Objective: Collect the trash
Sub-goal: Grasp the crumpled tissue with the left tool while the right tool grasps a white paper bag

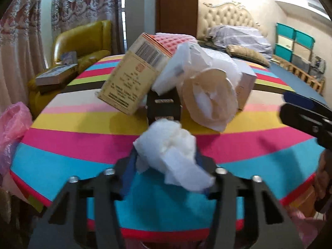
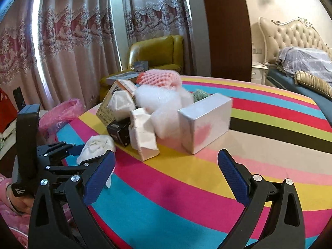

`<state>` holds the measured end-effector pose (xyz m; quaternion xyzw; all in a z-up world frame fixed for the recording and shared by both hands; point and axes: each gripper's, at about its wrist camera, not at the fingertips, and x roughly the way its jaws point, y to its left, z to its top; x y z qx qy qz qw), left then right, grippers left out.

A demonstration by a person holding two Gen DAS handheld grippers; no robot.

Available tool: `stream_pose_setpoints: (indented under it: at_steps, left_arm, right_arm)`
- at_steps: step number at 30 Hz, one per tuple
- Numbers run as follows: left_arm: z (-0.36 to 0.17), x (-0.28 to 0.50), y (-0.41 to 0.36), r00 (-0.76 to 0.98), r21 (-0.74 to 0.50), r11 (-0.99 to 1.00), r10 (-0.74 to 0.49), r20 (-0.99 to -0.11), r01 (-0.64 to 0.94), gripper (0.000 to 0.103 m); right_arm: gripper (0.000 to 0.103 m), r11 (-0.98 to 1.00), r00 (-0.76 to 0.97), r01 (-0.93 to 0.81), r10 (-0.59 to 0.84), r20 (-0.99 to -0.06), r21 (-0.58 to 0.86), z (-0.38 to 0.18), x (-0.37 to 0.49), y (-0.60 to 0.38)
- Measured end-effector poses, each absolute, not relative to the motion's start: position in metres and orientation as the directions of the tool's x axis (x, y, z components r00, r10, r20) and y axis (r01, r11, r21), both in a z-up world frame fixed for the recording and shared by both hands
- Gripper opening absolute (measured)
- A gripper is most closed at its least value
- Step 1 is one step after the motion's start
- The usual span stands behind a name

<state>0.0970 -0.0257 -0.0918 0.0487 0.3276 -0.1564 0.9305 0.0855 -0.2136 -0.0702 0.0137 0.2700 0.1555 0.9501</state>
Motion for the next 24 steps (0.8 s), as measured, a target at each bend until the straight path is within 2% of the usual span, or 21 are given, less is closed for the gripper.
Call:
stream_pose_setpoints:
  at_steps: [5,7,12,18,24]
  left_arm:
    - [-0.086,0.089,-0.012,0.794,0.002,0.958,-0.237,-0.56,0.287,0.037]
    - [-0.084,0.085,-0.005,0.815,0.003,0.964,-0.223,-0.536,0.265,0.037]
    - [-0.084,0.079,0.009,0.833,-0.022,0.973,-0.21,-0.512,0.231,0.037]
    - [-0.087,0.074,0.02,0.832,-0.061,0.978,-0.201,-0.518,0.199,0.037]
    - [-0.087,0.077,0.021,0.828,-0.071,0.981,-0.193,-0.526,0.183,0.037]
  right_arm:
    - [0.092,0.947,0.799,-0.308,0.311,-0.515,0.094,-0.069,0.093,-0.195]
    - [0.088,0.946,0.79,-0.31,0.31,-0.53,0.092,-0.07,0.101,-0.188]
    - [0.075,0.954,0.74,-0.285,0.282,-0.611,0.096,-0.078,0.131,-0.176]
    - [0.072,0.947,0.717,-0.311,0.293,-0.633,0.086,-0.084,0.144,-0.161]
    - [0.055,0.938,0.7,-0.337,0.305,-0.645,0.078,-0.088,0.145,-0.154]
